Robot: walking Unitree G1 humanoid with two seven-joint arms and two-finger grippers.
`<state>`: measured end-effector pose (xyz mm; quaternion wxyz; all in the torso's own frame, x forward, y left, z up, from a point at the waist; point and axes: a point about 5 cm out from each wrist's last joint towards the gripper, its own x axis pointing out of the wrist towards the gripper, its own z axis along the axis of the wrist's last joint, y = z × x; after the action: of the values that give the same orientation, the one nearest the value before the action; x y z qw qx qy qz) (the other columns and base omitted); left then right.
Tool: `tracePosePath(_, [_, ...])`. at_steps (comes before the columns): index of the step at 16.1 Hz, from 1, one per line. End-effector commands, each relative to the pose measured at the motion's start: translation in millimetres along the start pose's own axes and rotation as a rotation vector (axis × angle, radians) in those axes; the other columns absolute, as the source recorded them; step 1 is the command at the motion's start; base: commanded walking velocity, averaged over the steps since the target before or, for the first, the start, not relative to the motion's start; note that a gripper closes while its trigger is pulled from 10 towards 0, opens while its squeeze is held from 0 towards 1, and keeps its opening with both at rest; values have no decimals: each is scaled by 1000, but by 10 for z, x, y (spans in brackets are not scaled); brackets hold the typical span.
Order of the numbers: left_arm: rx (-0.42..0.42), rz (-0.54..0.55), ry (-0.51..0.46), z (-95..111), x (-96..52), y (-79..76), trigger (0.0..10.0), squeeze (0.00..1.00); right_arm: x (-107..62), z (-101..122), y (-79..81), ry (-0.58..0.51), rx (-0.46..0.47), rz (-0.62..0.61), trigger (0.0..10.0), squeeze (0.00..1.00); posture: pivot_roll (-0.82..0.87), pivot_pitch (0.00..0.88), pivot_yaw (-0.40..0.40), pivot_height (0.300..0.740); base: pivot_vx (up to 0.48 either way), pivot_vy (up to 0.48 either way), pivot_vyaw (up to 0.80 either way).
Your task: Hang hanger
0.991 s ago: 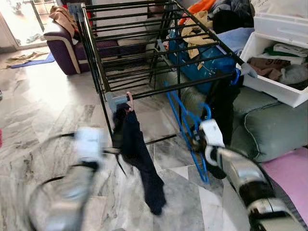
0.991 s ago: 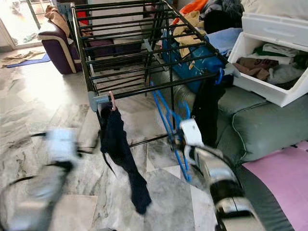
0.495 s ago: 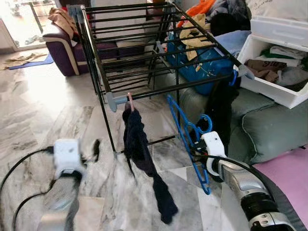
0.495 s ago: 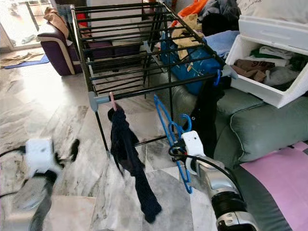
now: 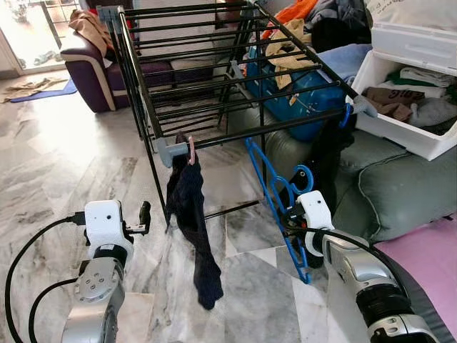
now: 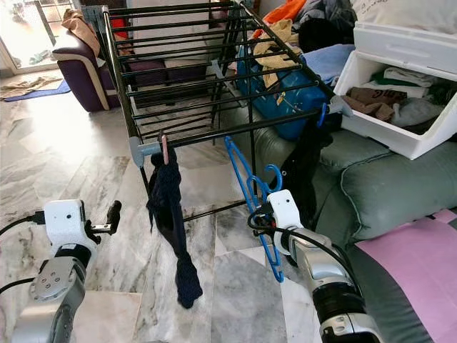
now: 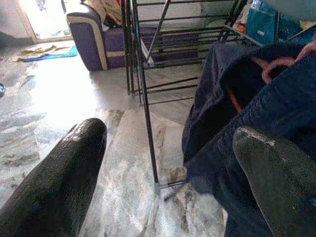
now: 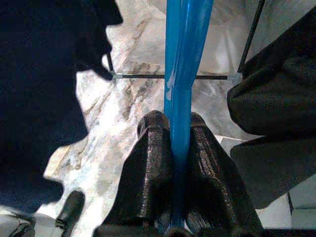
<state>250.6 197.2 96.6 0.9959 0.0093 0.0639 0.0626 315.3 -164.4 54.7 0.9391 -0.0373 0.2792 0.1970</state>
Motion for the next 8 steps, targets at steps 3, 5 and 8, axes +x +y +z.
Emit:
tracePosePath(3, [7, 17, 8, -23, 5, 42, 10000, 0, -11, 106, -3, -35, -32, -1, 10000, 0, 44, 12, -27, 740, 295, 0, 0])
tracePosePath(5, [8, 16, 5, -17, 13, 32, 10000, 0, -15, 146, 6, -59, -39, 11, 10000, 0, 44, 11, -27, 740, 302, 122, 0])
tracePosePath(8, [7, 14, 5, -21, 19, 29, 10000, 0, -20, 158, 8, -64, -39, 14, 10000, 0, 42, 12, -27, 740, 304, 335, 0])
